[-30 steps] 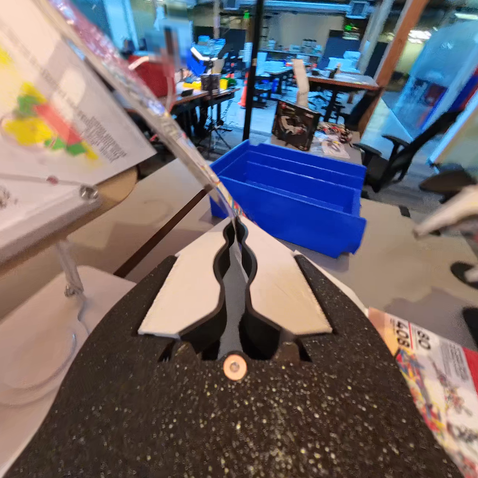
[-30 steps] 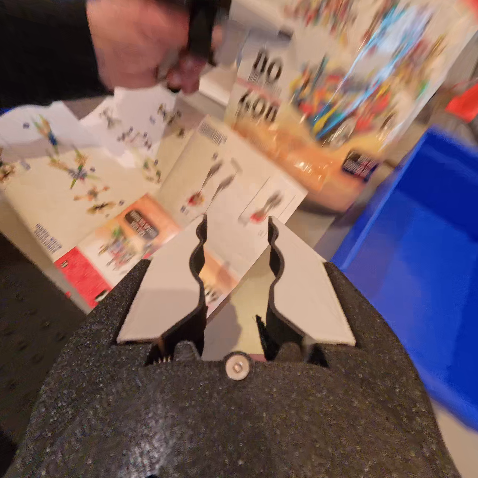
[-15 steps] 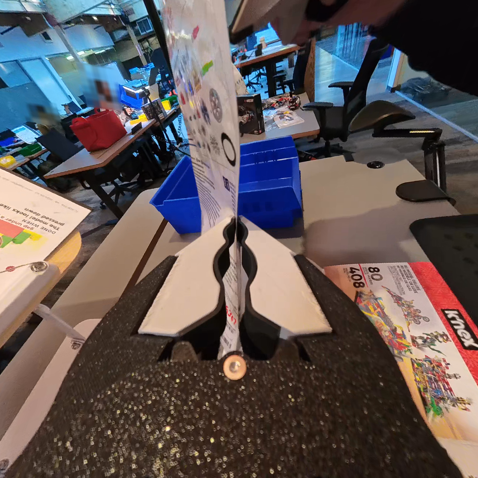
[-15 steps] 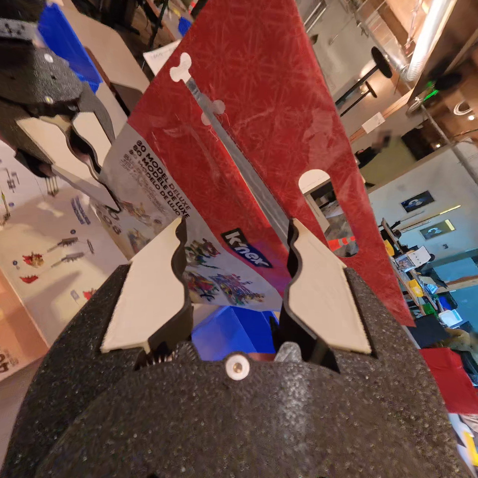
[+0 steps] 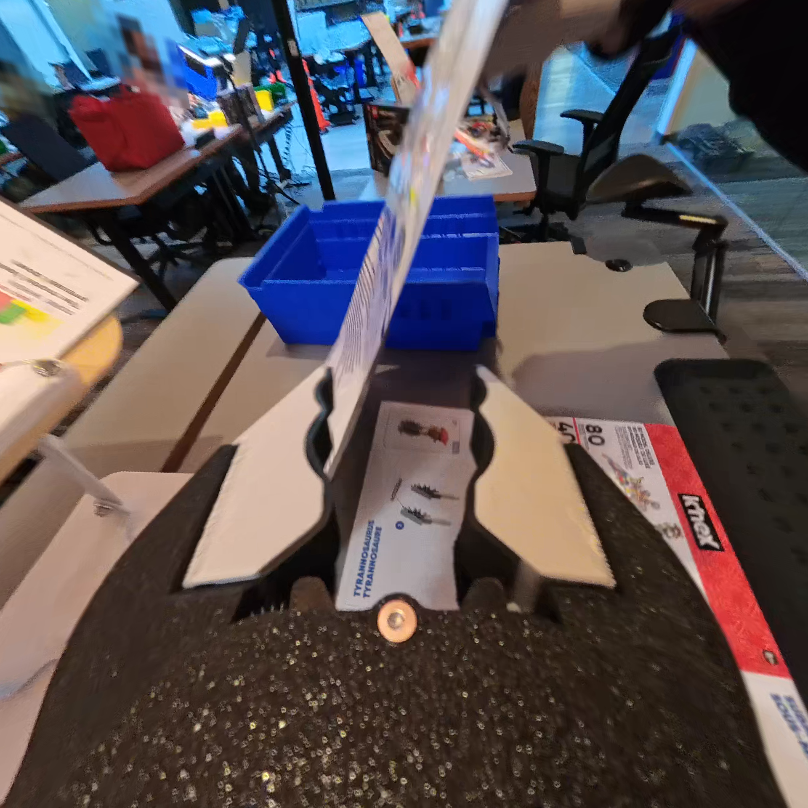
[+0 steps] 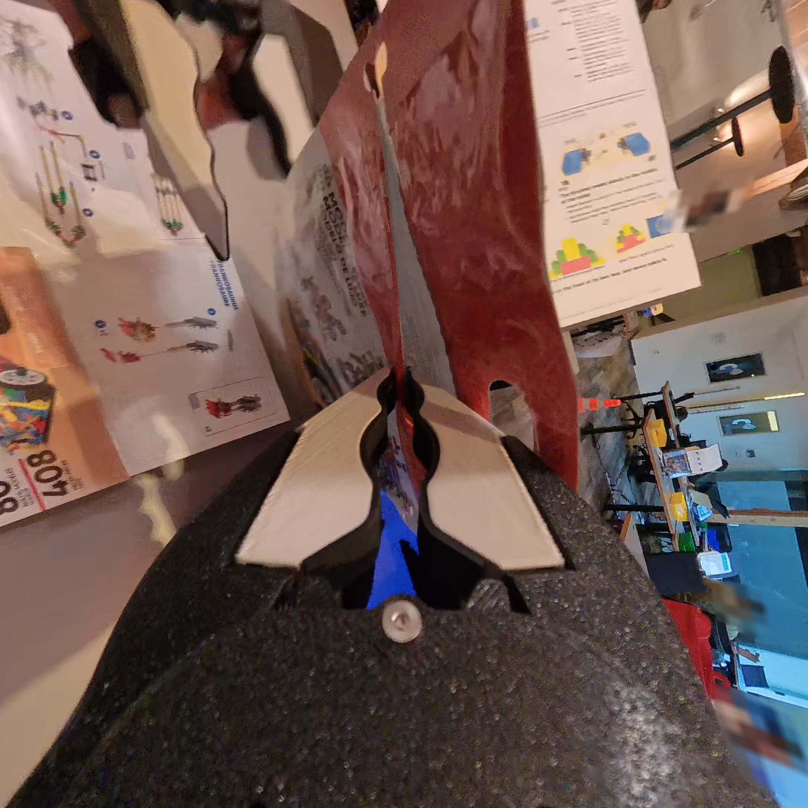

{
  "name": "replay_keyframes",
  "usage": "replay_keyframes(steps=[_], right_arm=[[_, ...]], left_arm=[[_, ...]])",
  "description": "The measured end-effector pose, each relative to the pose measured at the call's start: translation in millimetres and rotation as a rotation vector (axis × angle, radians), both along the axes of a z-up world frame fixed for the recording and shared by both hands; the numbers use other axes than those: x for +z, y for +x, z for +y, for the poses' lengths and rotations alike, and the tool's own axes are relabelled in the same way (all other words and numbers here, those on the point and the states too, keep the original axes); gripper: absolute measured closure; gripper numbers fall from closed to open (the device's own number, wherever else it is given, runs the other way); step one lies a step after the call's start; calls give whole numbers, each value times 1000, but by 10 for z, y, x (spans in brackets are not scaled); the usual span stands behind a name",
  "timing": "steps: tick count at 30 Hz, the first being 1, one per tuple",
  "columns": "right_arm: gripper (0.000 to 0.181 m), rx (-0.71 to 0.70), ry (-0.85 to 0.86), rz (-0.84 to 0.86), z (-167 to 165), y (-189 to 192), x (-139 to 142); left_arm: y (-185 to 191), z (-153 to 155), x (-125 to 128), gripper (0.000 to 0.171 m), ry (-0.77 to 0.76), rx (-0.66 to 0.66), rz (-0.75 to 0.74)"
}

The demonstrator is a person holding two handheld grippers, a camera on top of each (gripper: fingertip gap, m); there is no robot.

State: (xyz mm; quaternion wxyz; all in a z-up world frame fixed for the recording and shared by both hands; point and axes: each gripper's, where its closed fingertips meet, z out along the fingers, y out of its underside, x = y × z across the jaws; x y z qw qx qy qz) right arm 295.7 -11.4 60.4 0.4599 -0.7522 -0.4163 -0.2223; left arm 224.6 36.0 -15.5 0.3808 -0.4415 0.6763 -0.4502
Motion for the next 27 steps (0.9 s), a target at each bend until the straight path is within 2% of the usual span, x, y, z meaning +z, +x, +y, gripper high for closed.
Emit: replay_keyframes(steps=[1, 2, 5, 7, 9, 13, 15, 22, 27], right_arm=[[181, -2, -12, -12, -16, -44, -54], [181, -2, -17, -25, -27, -93, -101], [181, -5, -43, -34, -27, -253, -215], [181, -12, -63, -47, -4, -340, -265], [181, -17, -83, -61, 26, -402, -300], [181, -24, -89, -35, 87, -520, -289], [181, -20, -93, -28, 97, -589, -285], [181, -20, -118, 34, 61, -858, -238], [181, 26, -135, 110, -23, -1087, -114]], left_arm=[[-27, -23, 141, 99, 2, 6, -15], [-61, -80, 296, 92, -3, -6, -18], [-87, -213, 883, 89, 40, 16, -82], [-77, -384, 1124, 89, 107, -6, -91], [-26, -455, 1190, 104, 165, 30, -66], [3, -405, 1075, 155, 235, 96, -12], [3, -352, 1035, 170, 237, 128, 3], [-34, -32, 1241, 171, 497, 381, -128], [-107, -40, 1483, 171, 593, 483, -281]])
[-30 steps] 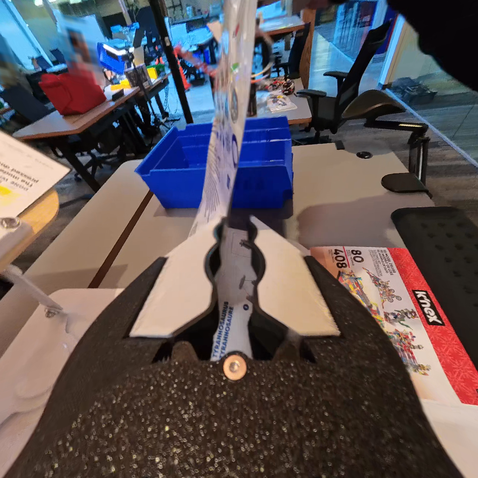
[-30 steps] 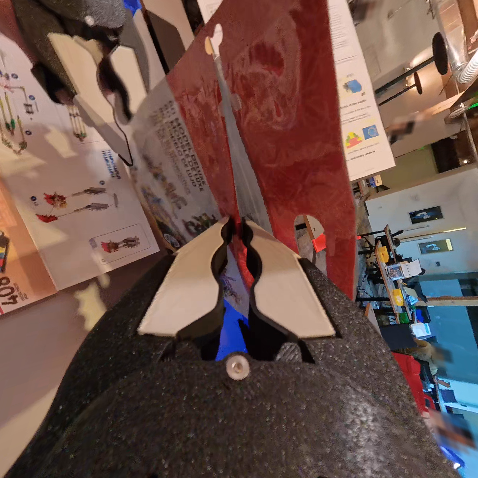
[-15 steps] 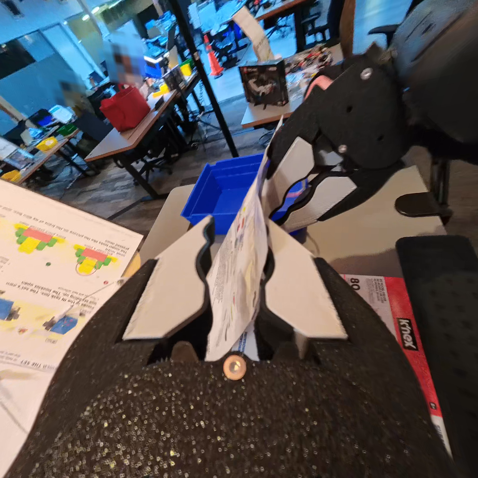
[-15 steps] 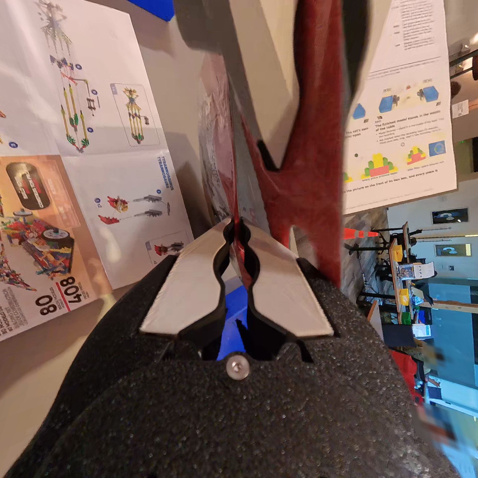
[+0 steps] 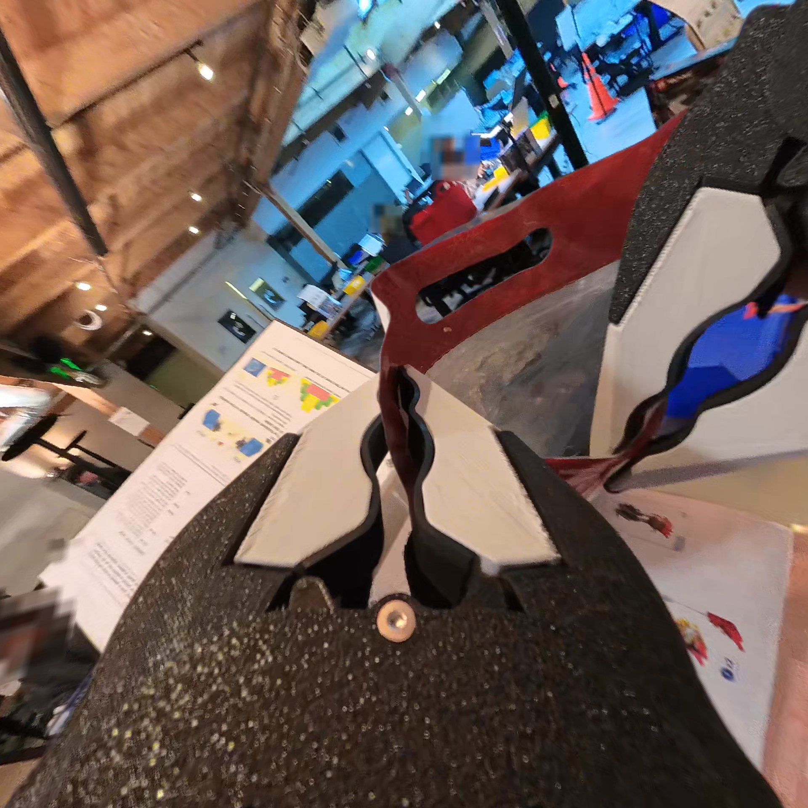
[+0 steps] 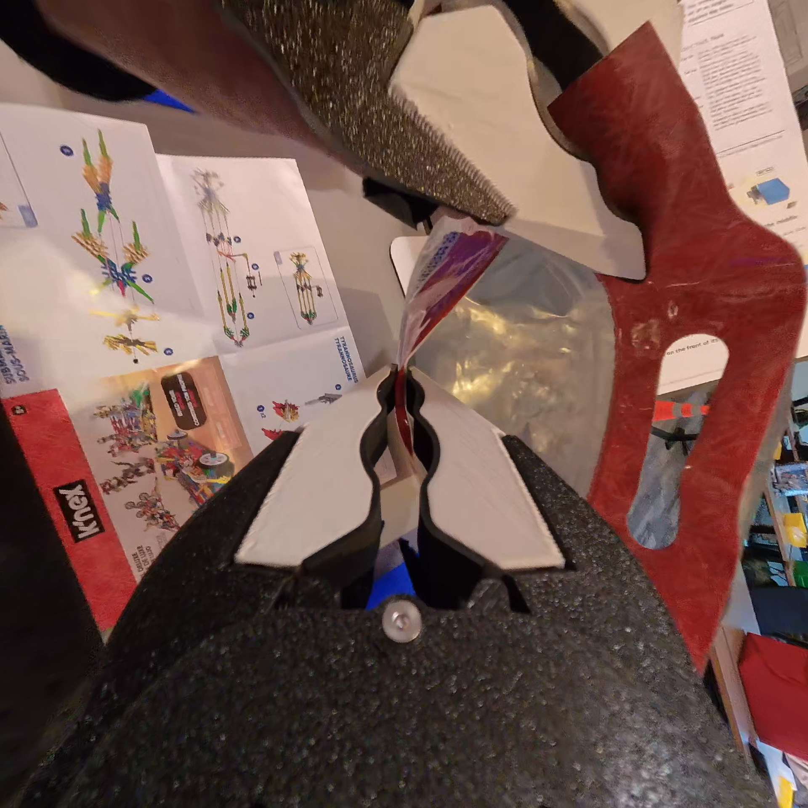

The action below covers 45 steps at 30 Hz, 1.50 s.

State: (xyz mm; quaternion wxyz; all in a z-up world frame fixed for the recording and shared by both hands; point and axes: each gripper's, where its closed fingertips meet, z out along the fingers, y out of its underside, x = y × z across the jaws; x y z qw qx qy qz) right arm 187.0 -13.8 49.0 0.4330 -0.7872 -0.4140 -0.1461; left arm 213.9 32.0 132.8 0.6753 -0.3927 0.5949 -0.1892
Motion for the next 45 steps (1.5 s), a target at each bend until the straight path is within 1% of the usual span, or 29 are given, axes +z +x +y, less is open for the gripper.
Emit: replay_keyframes(steps=[3, 6, 12, 19, 24, 28, 30, 34, 36, 37, 40, 41, 43, 45], right_arm=[[181, -10, 3, 30, -17, -41, 68], [181, -12, 15, 30, -23, -56, 105], [181, -26, 41, 43, -41, -50, 188], [181, -94, 119, 45, -25, 67, 425], [181, -121, 139, 20, -33, 158, 482], [181, -139, 150, 0, -30, 217, 496], [181, -155, 160, -28, -15, 282, 489], [181, -176, 151, -45, 83, 458, 484], [181, -179, 143, -59, 160, 554, 508], [181, -170, 126, -60, 202, 592, 494], [181, -151, 62, -79, 345, 725, 402], [181, -133, 40, -82, 392, 746, 364], [181, -118, 23, -106, 492, 807, 352], [181, -91, -4, -123, 587, 843, 330]], left_arm=[[-40, -25, 136, 171, 27, 12, -74], [-50, -50, 210, 171, 57, 20, -105], [-40, -59, 273, 171, 33, 16, -121], [-21, 4, 491, 171, 10, 30, -159], [-7, 14, 583, 171, 3, 19, -171], [15, -23, 576, 171, -12, -8, -164], [34, -23, 520, 171, -40, -31, -139], [62, 49, 367, 171, -147, -100, -88], [75, 64, 299, 171, -194, -165, -79], [86, 99, 253, 166, -231, -183, -71], [122, 258, 94, 134, -372, -222, -61], [130, 342, 15, 127, -426, -225, -54], [162, 437, -227, 116, -557, -285, 5], [205, 592, -511, 103, -686, -304, 51]])
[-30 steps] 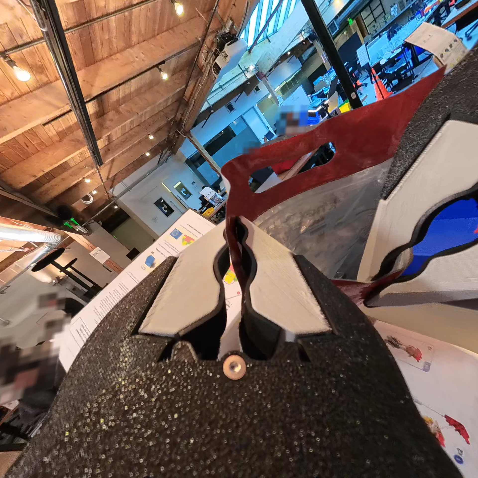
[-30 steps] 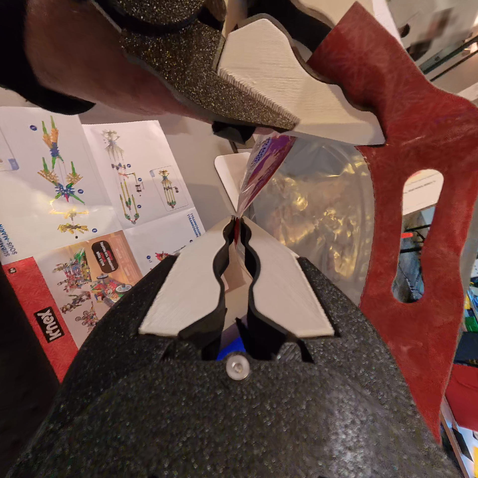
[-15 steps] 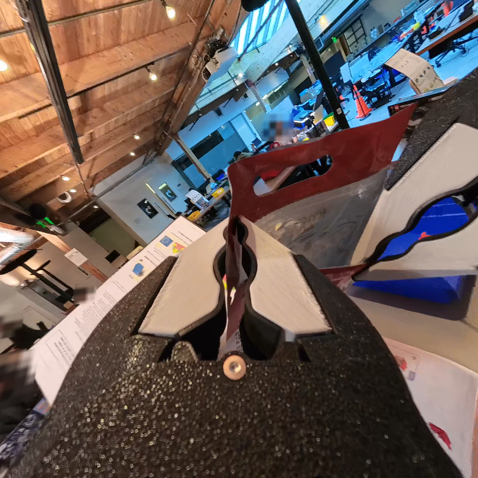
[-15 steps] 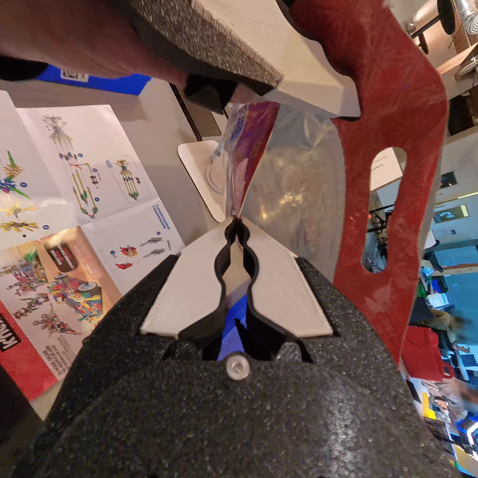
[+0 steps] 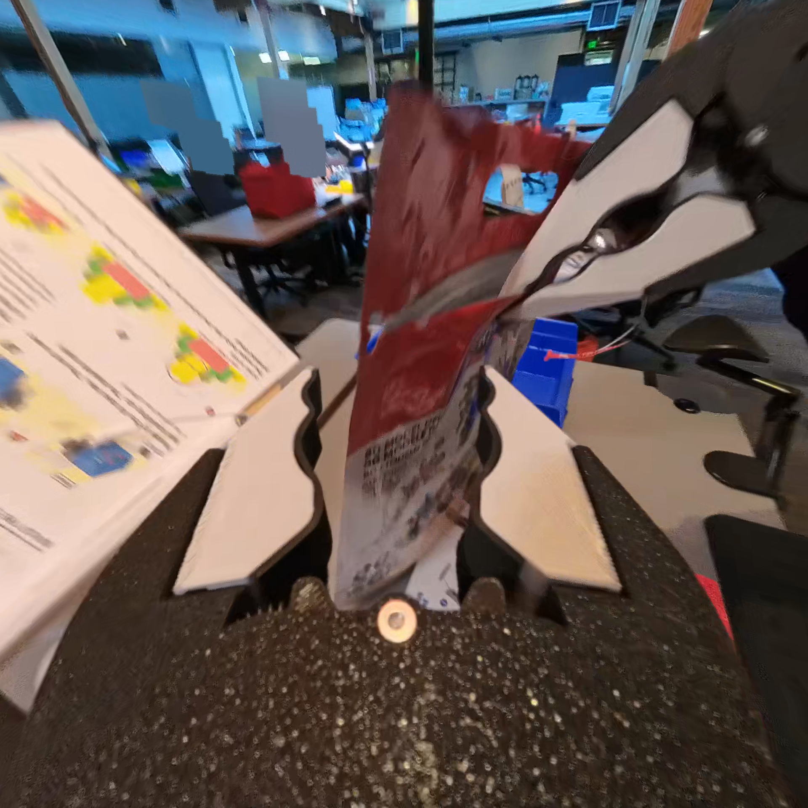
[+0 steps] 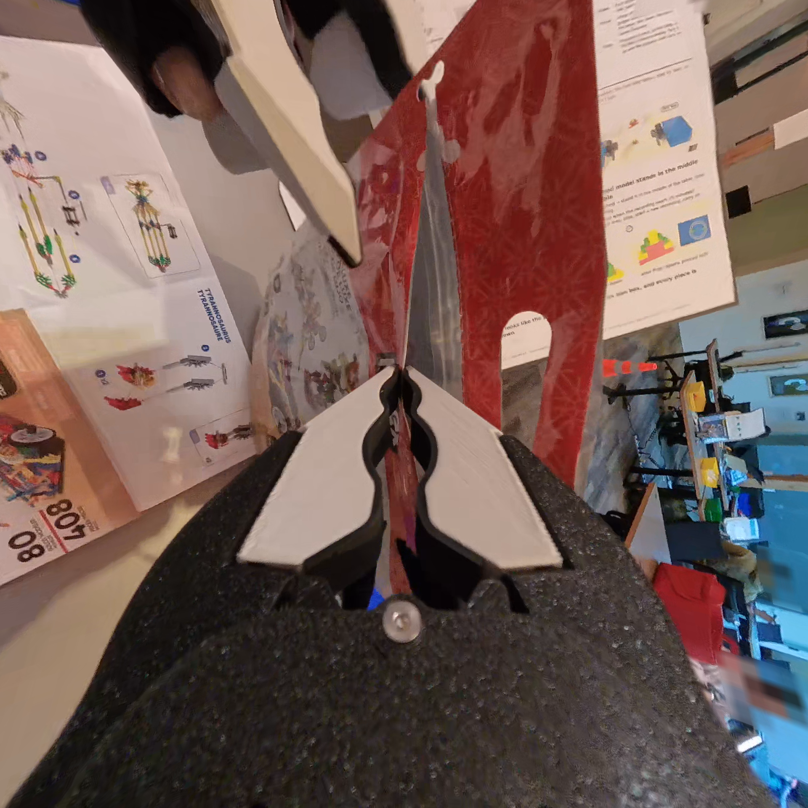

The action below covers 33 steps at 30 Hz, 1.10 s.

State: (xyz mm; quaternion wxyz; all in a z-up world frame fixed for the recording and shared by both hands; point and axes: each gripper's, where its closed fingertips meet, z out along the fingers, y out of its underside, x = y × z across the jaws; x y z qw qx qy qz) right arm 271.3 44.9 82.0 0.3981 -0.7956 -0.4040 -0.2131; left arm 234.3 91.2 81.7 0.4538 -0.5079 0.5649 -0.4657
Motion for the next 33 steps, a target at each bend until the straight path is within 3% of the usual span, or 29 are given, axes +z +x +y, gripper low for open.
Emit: replay_keyframes(steps=[3, 7, 8, 10, 14, 16, 19, 21, 24, 29, 31, 33], right_arm=[[181, 19, -52, -18, 151, 84, -33], [181, -9, -58, -26, 500, 305, -69], [181, -36, -31, -23, 609, 377, -50], [161, -93, 11, -26, 751, 519, -12], [150, -177, 109, 16, 760, 668, 185], [150, -186, 134, 44, 672, 667, 234], [150, -193, 136, 90, 493, 632, 190], [150, -191, 119, 117, 343, 575, 98], [150, -181, 75, 176, 71, 443, -108], [149, -180, -71, 413, -471, 140, -693], [146, -187, -143, 507, -667, -2, -1000], [146, -181, -217, 594, -829, -196, -1326]], left_arm=[[68, 98, -395, 106, -120, -89, 61], [185, 364, -763, 161, -172, -44, 121], [225, 432, -812, 164, -202, -27, 130], [308, 552, -841, 171, -252, 9, 133], [441, 806, -922, 171, -276, 50, 188], [489, 991, -974, 163, -237, 102, 217], [510, 1308, -1030, 145, -143, 239, 235], [507, 1334, -1021, 143, -125, 246, 239], [368, 1371, -993, 121, -34, 323, 248], [-140, 1160, -1045, 109, 57, 364, 295], [-318, 948, -1201, 114, 51, 288, 357], [-482, 778, -1523, 113, 45, 196, 509]])
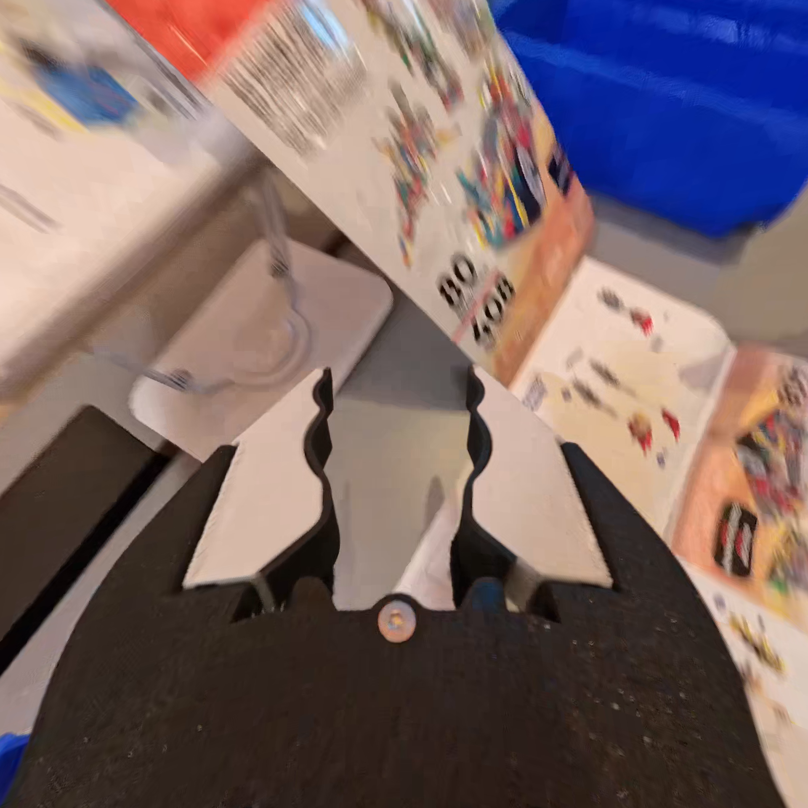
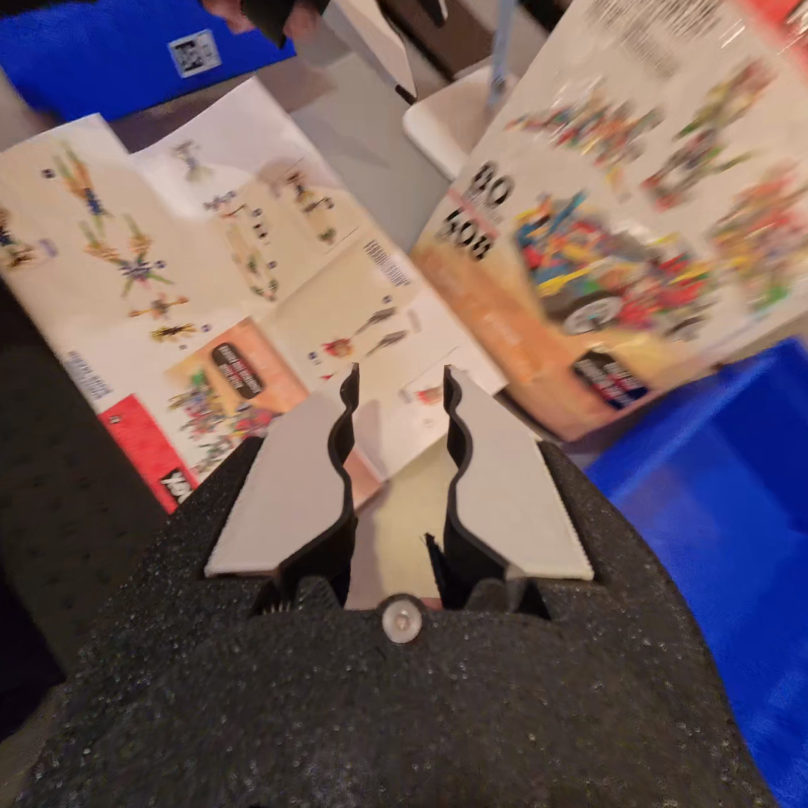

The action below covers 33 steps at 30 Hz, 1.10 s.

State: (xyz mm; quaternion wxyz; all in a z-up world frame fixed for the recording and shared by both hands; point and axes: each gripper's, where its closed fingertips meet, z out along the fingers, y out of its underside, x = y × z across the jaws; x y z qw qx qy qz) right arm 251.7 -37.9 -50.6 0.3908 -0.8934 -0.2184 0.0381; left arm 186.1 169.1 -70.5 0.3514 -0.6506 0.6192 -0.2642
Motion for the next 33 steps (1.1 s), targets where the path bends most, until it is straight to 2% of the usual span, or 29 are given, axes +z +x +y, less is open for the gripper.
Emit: replay_keyframes(steps=[2, 4, 9, 10, 11, 14, 17, 22, 25, 30, 33], right_arm=[[146, 28, -64, 88, -123, -272, -322], [146, 64, -118, 111, -206, -550, -627], [147, 136, -230, 49, -308, -1041, -1280], [148, 141, -244, 43, -317, -1096, -1367], [151, 142, -264, 36, -331, -1133, -1445], [155, 136, -257, 18, -329, -1169, -1512], [158, 110, -272, 58, -339, -1145, -1506], [162, 82, -268, 93, -322, -1109, -1508], [171, 68, -254, 80, -303, -1081, -1512], [168, 63, -219, 51, -298, -1057, -1478], [160, 84, -227, 56, -366, -1051, -1454]], left_arm=[[-142, -118, -346, 113, -37, -74, 150], [-225, -261, -640, 111, -138, -144, 254], [-305, -523, -1101, 112, -406, -228, 383], [-332, -561, -1149, 121, -409, -245, 412], [-347, -601, -1172, 138, -400, -268, 428], [-312, -727, -1095, 156, -382, -297, 403], [-296, -836, -925, 171, -275, -335, 363], [-330, -1242, -537, 171, 20, -474, 294], [-454, -1457, -457, 171, 169, -512, 304], [-643, -1825, -359, 171, 260, -533, 250], [-748, -2001, -326, 171, 313, -533, 239]])
